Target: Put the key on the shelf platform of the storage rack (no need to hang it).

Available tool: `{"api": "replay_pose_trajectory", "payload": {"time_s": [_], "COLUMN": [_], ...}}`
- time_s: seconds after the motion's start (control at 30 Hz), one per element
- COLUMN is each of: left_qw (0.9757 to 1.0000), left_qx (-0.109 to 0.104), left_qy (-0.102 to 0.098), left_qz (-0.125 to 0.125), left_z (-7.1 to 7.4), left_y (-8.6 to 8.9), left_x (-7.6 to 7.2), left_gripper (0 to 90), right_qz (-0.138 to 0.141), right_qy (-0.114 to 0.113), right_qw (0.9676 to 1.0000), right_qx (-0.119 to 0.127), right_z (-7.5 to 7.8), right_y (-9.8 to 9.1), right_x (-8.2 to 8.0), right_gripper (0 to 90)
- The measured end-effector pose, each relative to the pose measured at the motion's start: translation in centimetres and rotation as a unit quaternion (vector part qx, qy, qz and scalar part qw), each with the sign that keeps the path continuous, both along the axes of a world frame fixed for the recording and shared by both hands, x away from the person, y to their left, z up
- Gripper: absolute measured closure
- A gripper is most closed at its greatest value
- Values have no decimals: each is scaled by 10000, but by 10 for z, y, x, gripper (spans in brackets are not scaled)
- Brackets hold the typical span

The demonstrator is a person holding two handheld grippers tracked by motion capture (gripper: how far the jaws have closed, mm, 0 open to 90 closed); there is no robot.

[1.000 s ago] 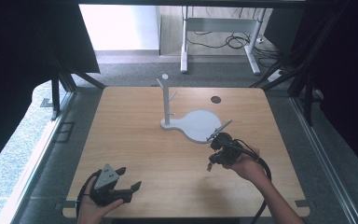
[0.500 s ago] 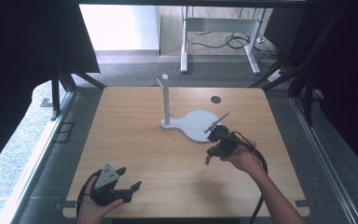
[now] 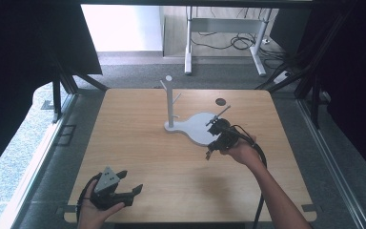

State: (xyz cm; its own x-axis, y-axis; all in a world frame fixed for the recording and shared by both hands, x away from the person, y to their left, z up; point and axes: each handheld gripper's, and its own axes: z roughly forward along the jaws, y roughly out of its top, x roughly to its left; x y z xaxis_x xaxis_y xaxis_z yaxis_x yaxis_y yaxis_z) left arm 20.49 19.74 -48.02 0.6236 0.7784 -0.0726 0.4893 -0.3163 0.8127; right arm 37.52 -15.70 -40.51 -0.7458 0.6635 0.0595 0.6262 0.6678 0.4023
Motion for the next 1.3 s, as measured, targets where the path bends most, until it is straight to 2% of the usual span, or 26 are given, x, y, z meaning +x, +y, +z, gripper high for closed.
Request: {"api": "replay_pose_trajectory", "payload": {"time_s": [0.33,0.43,0.97,1.3], "left_qw": [10000,10000,10000,10000], "left_qx": [5,8,-19,-43], "left_qy": [-2,0,-7,-17], "left_qz": [20,18,38,54], "left_z": [1,1,1,2], "left_y": [2,1,3,6], "left_x": [0,0,1,1], "left_gripper": [245,245,245,245], "right_qz": [-120,-180,-275,-372], "right_qy": [-14,23,122,108], "right_qw": [9999,9998,9995,9992], "right_qx": [70,-10,-41,-53], "right_z": [5,1,1,2], "right_y": [-2,0,8,13], "right_x": [17,26,49,65], "right_gripper": [897,897,896,897]}}
